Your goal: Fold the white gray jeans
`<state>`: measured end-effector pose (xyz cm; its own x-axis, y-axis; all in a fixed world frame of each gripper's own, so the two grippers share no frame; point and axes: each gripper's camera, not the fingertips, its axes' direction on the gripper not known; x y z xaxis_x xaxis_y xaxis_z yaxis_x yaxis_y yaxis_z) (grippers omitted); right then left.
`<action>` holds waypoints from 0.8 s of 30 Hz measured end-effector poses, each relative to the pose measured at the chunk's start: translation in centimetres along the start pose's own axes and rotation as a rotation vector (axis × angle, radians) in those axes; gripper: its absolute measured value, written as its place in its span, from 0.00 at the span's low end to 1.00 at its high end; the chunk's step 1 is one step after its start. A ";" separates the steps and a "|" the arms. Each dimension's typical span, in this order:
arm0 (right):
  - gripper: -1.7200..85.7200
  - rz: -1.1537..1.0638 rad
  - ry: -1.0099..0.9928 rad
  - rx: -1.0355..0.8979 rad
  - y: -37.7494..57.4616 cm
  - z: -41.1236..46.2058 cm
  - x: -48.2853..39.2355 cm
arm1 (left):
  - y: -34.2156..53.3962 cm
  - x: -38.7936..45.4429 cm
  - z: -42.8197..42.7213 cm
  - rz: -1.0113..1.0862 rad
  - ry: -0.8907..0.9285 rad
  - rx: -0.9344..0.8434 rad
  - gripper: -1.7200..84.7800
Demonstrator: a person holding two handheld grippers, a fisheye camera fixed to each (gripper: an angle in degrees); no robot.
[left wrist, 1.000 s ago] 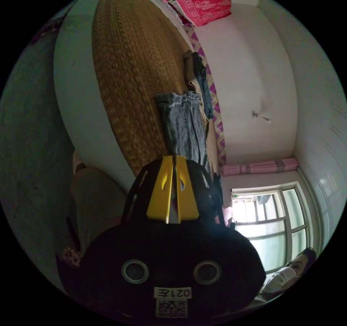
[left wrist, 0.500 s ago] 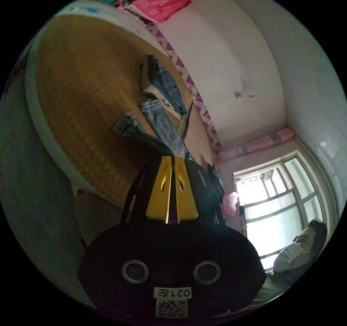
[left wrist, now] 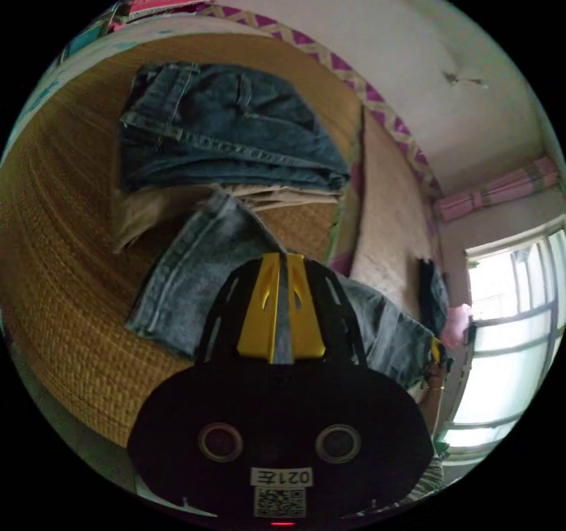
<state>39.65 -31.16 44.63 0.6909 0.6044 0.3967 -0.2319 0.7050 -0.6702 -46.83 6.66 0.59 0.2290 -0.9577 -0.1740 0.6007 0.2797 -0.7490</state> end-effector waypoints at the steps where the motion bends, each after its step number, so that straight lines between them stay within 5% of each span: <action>1: 0.06 -0.015 -0.032 0.033 0.4 0.3 -0.1 | 0.0 -0.1 1.0 0.013 0.010 0.011 0.05; 6: 0.08 -0.312 0.037 -0.022 5.5 1.5 -6.9 | 2.8 0.6 -0.6 0.145 0.061 0.149 0.04; 9: 0.06 -0.631 0.135 -0.218 12.3 6.2 -13.2 | 5.2 3.2 1.2 0.337 0.120 0.046 0.04; 13: 0.04 -0.980 0.395 -0.390 24.0 13.8 -18.7 | 8.8 6.3 5.9 0.506 -0.073 -0.014 0.02; 16: 0.03 -1.084 0.628 -0.468 29.5 18.7 -18.7 | 9.4 6.1 7.8 0.539 -0.096 0.014 0.01; 24: 0.01 -1.153 0.755 -0.326 34.9 21.5 -19.7 | 9.6 4.2 8.3 0.353 -0.089 0.080 0.01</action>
<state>3.19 -10.50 26.90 0.6006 -0.6566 0.4563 0.7994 0.4813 -0.3595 -33.77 5.86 -2.07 0.4965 -0.7927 -0.3536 0.5301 0.5995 -0.5996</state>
